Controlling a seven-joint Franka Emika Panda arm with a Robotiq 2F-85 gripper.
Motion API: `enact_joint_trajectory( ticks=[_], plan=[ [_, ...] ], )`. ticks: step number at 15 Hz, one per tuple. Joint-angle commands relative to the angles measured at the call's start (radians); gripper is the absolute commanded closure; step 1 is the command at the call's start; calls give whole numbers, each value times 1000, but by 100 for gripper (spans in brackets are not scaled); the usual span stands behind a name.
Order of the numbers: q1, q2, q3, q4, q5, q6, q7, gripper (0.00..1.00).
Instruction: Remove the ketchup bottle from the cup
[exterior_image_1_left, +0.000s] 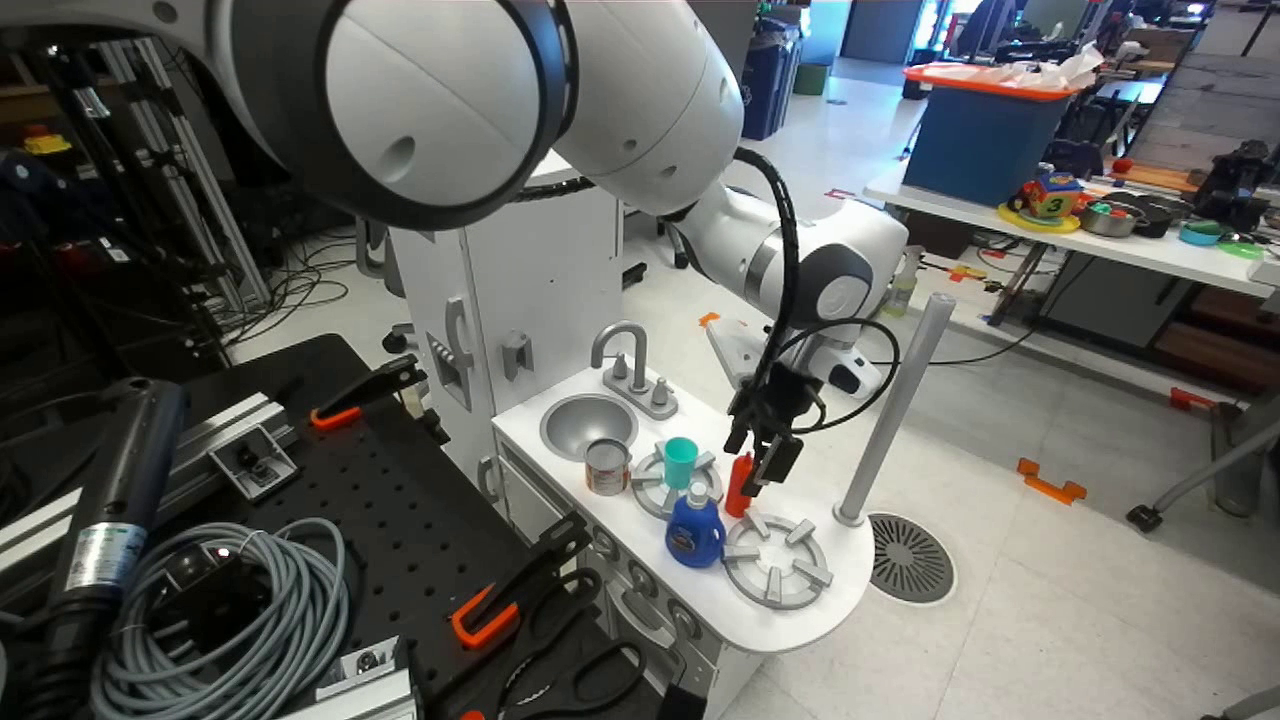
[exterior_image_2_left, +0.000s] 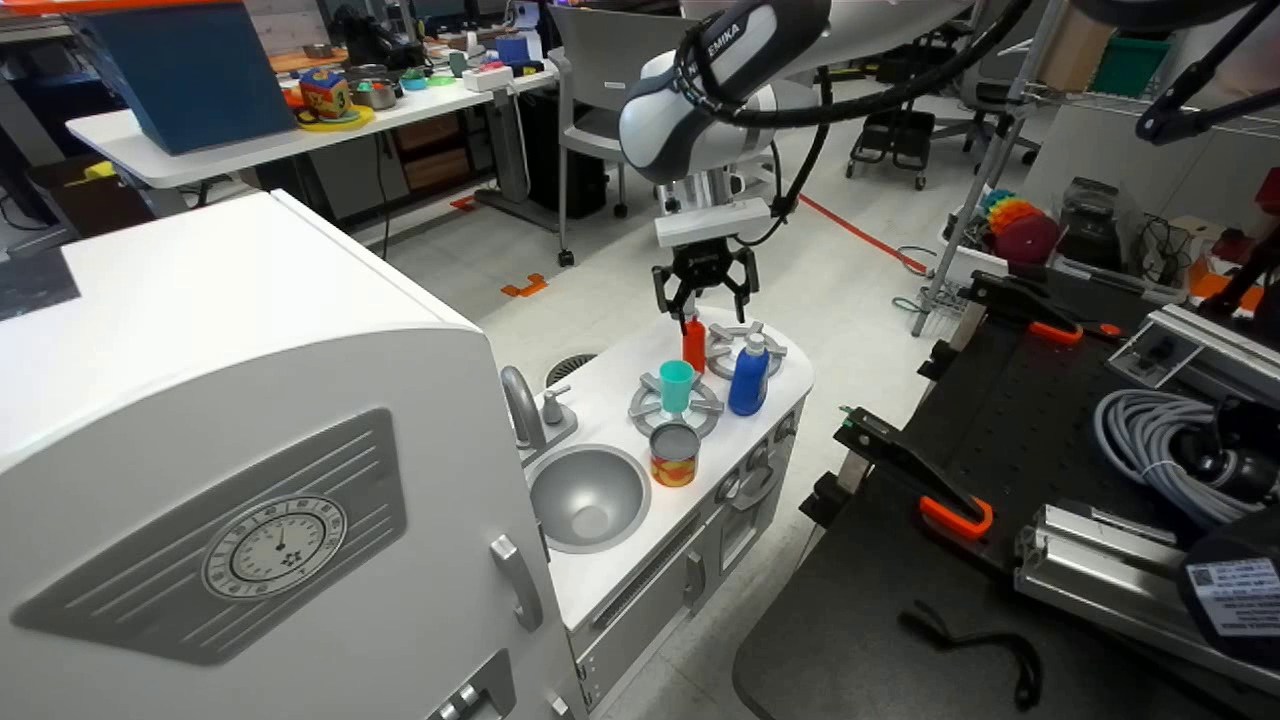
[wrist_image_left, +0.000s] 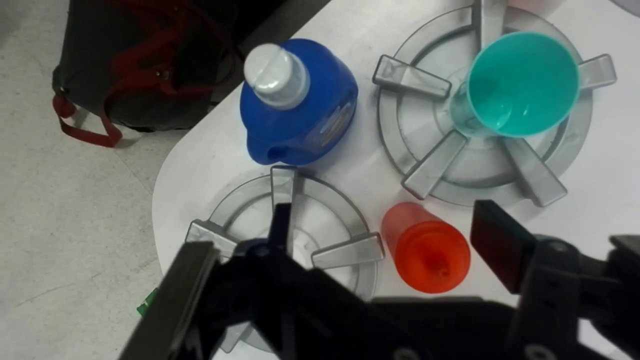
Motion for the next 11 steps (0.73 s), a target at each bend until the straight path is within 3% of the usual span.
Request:
enact_joint_trajectory(
  ticks=[1,7,8,11],
  plan=[
    [7,0,2,21,-4,-60,4,0],
    [48,-13,4,137,-14,-326,1,0],
    [43,-17,2,70,0,-226,-5,0],
    [54,-29,2,104,-2,-295,-4,0]
  ],
)
